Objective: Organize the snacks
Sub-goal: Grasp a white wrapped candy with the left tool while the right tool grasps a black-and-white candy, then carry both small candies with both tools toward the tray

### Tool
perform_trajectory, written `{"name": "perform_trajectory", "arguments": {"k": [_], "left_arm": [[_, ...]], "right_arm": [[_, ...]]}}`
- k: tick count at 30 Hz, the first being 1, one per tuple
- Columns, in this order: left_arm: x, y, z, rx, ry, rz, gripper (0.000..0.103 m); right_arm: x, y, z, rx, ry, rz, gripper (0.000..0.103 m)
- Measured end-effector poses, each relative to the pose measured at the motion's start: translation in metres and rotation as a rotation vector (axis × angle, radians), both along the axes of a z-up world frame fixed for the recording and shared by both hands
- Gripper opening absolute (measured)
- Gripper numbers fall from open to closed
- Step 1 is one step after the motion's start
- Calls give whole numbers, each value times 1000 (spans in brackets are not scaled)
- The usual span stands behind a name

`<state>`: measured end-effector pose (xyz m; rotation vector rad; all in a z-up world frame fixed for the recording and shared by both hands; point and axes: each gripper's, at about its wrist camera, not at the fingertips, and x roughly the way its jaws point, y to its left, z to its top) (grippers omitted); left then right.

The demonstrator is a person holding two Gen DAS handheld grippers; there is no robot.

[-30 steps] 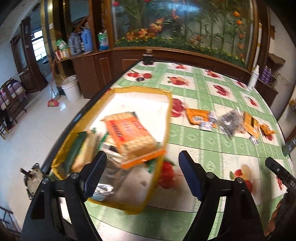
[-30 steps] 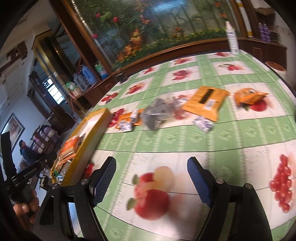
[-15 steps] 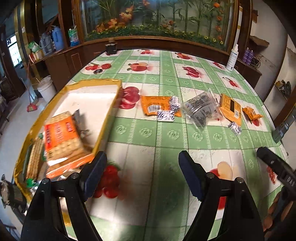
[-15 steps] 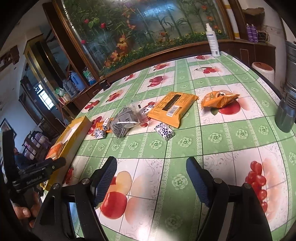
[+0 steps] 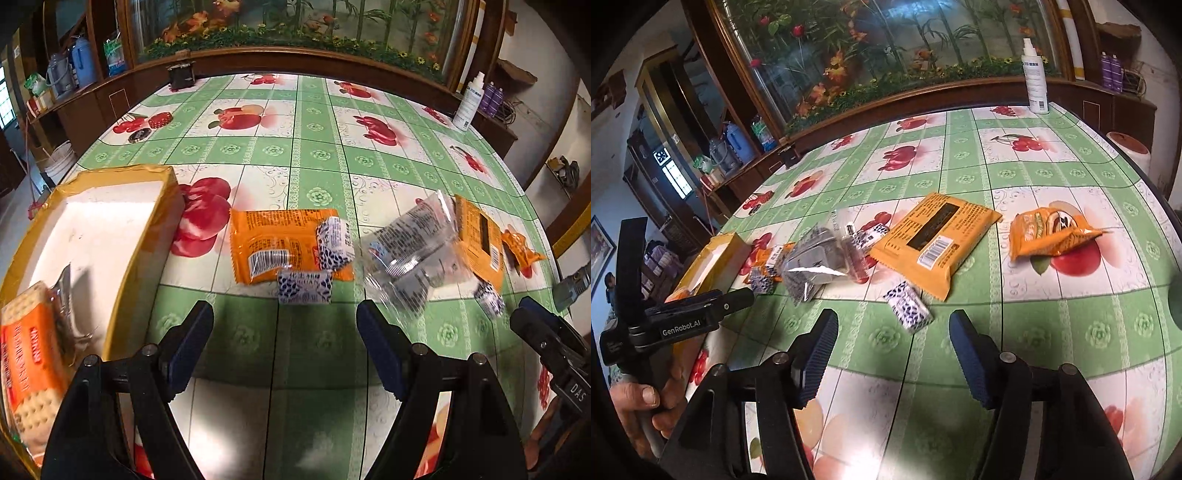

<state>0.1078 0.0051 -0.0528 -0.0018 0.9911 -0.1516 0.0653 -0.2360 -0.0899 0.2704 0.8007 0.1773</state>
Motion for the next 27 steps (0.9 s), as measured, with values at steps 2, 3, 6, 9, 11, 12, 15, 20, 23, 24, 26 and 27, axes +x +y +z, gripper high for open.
{"name": "perform_trajectory", "arguments": {"k": [2, 3, 6, 9, 11, 12, 15, 20, 23, 24, 26, 27], "left_arm": [[6, -1, -4, 1, 6, 5, 80], [8, -1, -6, -1, 12, 9, 80], [15, -1, -13, -2, 29, 16, 80], [16, -4, -17, 12, 17, 11, 79], [14, -5, -16, 25, -2, 13, 67], [15, -4, -15, 25, -4, 13, 60], [14, -1, -13, -9, -6, 7, 37], [4, 10, -12, -75, -1, -1, 31], [-4, 17, -11, -119, 8, -1, 31], [-7, 20, -11, -131, 11, 0, 31], [-15, 23, -8, -146, 9, 3, 31], [-20, 24, -6, -151, 4, 4, 31]], "right_arm": [[8, 2, -1, -11, 7, 8, 65], [11, 4, -2, -19, 12, 13, 64], [20, 12, -6, -54, 25, 34, 64], [28, 22, -12, -98, 47, 54, 58], [31, 27, -17, -122, 66, 61, 52], [30, 28, -17, -140, 56, 59, 49], [33, 29, -18, -177, 60, 49, 30], [28, 24, -17, -167, 58, 34, 20], [17, 21, -12, -135, 39, 27, 20], [14, 21, -9, -129, 29, 27, 20], [5, 21, -3, -115, 12, 26, 20], [1, 22, 0, -106, 6, 27, 20]]}}
